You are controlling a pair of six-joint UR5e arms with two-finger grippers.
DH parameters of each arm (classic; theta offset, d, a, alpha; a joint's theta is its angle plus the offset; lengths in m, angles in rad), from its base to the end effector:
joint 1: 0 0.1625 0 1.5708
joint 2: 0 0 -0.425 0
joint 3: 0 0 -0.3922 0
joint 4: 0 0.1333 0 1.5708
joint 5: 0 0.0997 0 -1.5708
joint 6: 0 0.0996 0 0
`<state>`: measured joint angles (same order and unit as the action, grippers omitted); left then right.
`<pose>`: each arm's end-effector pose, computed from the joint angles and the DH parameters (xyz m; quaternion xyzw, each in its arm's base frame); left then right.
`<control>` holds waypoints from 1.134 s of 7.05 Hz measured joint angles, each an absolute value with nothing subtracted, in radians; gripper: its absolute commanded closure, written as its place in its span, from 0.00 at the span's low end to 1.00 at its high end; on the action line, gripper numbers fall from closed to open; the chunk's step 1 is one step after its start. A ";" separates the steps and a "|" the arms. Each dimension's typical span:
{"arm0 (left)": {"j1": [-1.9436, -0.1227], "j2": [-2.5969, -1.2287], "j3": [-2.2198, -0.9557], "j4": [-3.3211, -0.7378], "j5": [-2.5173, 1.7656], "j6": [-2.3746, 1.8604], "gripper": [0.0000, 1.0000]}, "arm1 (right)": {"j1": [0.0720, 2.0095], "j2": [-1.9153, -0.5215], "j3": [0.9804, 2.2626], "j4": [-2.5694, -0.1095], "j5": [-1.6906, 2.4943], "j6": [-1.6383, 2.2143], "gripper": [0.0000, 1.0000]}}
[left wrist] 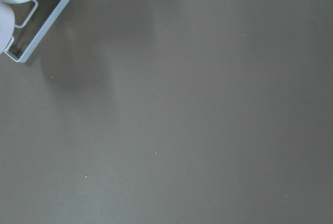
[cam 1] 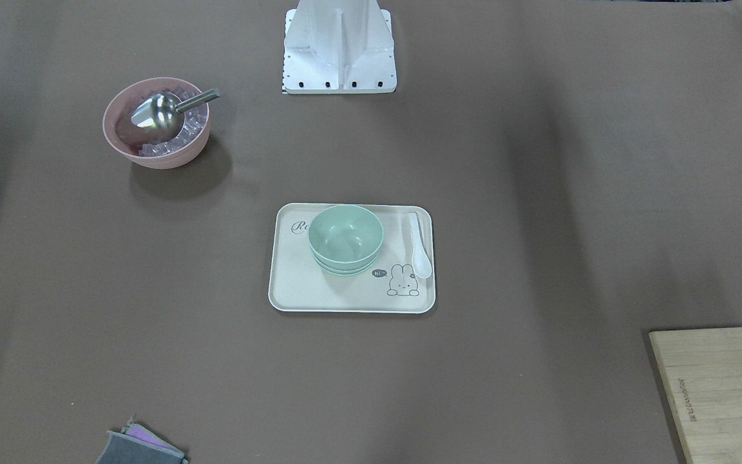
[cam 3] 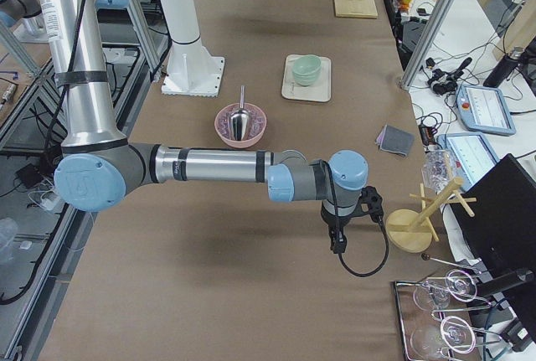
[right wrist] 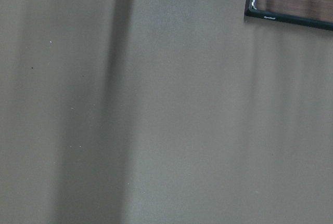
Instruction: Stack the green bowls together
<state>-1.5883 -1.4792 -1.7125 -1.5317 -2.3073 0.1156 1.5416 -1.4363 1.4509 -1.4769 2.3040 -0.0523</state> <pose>-0.0743 -0.4521 0.6388 0.0291 0.3588 0.0477 0.9317 0.0504 -0.5580 0.6407 0.0547 -0.3573 -0.0574 0.9306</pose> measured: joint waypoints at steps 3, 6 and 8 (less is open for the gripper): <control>-1.603 -1.485 -1.664 -1.474 -2.322 0.114 0.02 | 1.518 -1.437 1.462 -1.473 2.303 -0.052 0.00; -1.615 -1.489 -1.653 -1.485 -2.347 0.120 0.02 | 1.520 -1.457 1.494 -1.465 2.297 -0.052 0.00; -1.615 -1.493 -1.667 -1.516 -2.372 0.119 0.02 | 1.520 -1.458 1.512 -1.464 2.298 -0.050 0.00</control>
